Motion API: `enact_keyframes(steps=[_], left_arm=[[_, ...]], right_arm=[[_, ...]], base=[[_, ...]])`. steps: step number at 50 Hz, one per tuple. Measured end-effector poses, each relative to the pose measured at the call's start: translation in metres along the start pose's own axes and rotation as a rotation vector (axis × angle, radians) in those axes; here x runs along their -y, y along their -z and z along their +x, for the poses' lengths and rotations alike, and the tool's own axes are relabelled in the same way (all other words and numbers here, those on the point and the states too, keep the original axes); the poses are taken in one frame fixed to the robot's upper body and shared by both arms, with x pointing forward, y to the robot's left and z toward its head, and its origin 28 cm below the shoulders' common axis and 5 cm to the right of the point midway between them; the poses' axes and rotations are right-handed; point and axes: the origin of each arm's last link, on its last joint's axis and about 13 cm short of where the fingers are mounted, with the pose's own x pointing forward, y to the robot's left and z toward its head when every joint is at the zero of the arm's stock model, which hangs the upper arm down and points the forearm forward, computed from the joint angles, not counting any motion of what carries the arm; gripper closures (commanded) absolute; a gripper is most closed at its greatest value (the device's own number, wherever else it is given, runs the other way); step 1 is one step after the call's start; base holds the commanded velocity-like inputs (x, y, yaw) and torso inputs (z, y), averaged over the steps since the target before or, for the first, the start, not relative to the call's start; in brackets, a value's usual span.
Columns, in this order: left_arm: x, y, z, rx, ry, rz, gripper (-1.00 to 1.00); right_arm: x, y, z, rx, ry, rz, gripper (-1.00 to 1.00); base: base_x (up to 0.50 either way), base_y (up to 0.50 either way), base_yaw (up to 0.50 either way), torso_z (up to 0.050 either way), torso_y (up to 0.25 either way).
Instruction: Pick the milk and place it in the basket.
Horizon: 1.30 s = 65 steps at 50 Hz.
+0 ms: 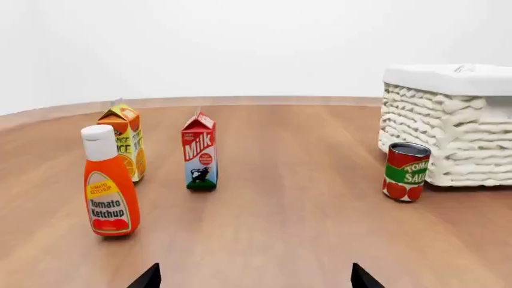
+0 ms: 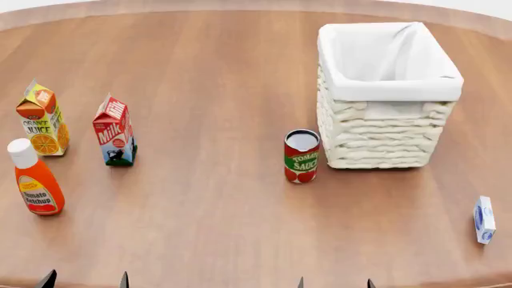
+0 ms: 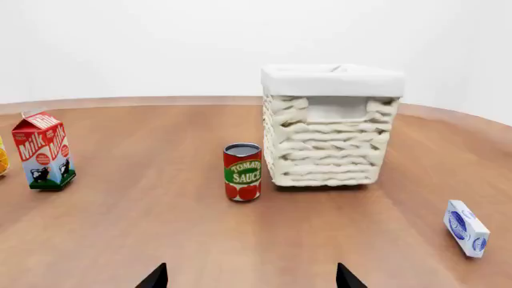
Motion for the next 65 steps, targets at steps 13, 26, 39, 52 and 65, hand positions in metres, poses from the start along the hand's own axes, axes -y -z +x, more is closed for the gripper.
enact_keyframes(steps=[13, 26, 39, 52, 65], left_arm=[[0.001, 0.005, 0.003, -0.022, 0.002, 0.003, -1.0], [-0.001, 0.008, 0.007, -0.027, -0.011, 0.012, -1.0], [-0.003, 0.01, 0.008, -0.032, -0.02, 0.012, -1.0], [-0.004, 0.013, 0.008, -0.038, -0.027, 0.021, -1.0], [-0.002, -0.029, 0.023, -0.024, -0.014, 0.021, -1.0]], right_arm=[[0.001, 0.0, 0.0, 0.016, 0.0, 0.009, -1.0], [-0.001, 0.001, 0.002, 0.014, 0.006, 0.003, -1.0], [-0.004, 0.004, 0.004, 0.004, -0.004, -0.004, -1.0], [-0.005, 0.006, 0.005, -0.008, -0.007, 0.001, -1.0], [0.0, -0.037, 0.014, -0.008, -0.008, -0.028, -1.0]], base=[[0.0, 0.04, 0.0, 0.0, 0.0], [0.0, 0.5, 0.0, 0.0, 0.0], [0.0, 0.5, 0.0, 0.0, 0.0], [0.0, 0.19, 0.0, 0.0, 0.0], [0.0, 0.0, 0.0, 0.0, 0.0]])
